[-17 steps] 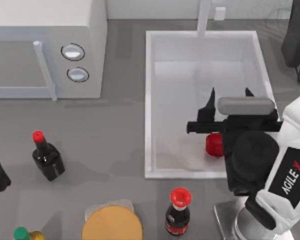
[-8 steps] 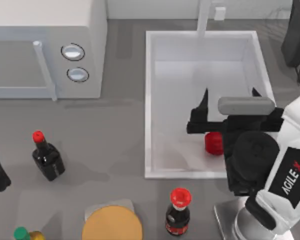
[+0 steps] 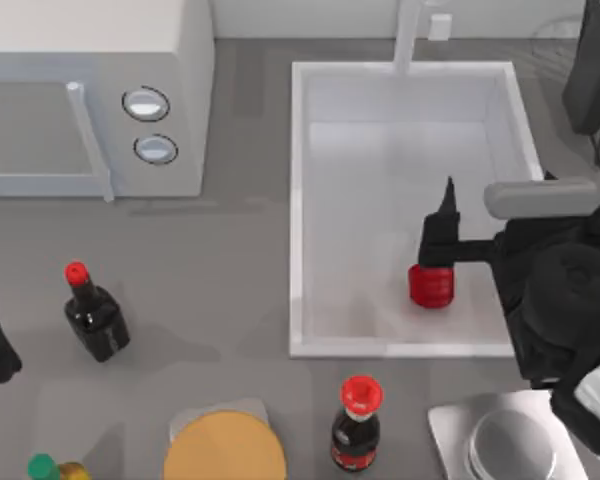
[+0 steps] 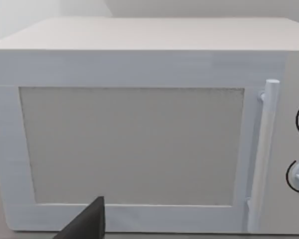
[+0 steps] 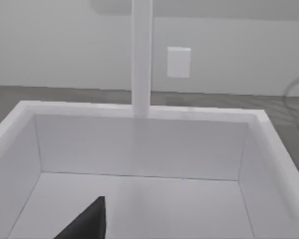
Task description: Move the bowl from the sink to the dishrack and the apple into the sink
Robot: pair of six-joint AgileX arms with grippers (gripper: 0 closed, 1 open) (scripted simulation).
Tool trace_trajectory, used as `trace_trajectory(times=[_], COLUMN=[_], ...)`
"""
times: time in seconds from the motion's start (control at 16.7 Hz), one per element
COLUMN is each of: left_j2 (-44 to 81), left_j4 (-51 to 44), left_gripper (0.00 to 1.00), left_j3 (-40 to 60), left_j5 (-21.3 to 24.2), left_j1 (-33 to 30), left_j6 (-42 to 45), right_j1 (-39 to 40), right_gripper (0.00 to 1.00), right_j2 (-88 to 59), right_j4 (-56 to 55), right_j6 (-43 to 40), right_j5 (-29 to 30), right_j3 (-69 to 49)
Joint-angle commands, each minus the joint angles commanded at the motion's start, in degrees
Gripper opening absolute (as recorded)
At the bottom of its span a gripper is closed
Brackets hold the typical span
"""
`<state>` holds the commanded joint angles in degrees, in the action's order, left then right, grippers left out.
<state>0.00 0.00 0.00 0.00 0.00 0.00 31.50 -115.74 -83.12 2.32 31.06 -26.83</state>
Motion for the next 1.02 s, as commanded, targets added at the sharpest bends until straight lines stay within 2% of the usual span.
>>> trace_trajectory(times=[0.3, 0.54, 0.84, 1.02], left_j2=[0.0, 0.0, 0.0, 0.0], left_j4=[0.0, 0.0, 0.0, 0.0], left_gripper=[1.00, 1.00, 1.00, 1.00], left_j3=[0.0, 0.0, 0.0, 0.0], left_j5=[0.0, 0.0, 0.0, 0.0], left_j1=[0.0, 0.0, 0.0, 0.0], left_j6=[0.0, 0.0, 0.0, 0.0], right_j1=[-9.2, -16.0, -22.6, -25.5], right_gripper=[1.00, 1.00, 1.00, 1.00], right_j2=[20.7, 44.2, 79.9, 96.2], right_j4=[19.4, 35.9, 53.4, 63.9], right_j6=[0.1, -1.2, -3.2, -3.7], right_j5=[-10.8, -19.1, -26.1, -29.0], right_j3=[15.7, 25.1, 26.8, 25.7])
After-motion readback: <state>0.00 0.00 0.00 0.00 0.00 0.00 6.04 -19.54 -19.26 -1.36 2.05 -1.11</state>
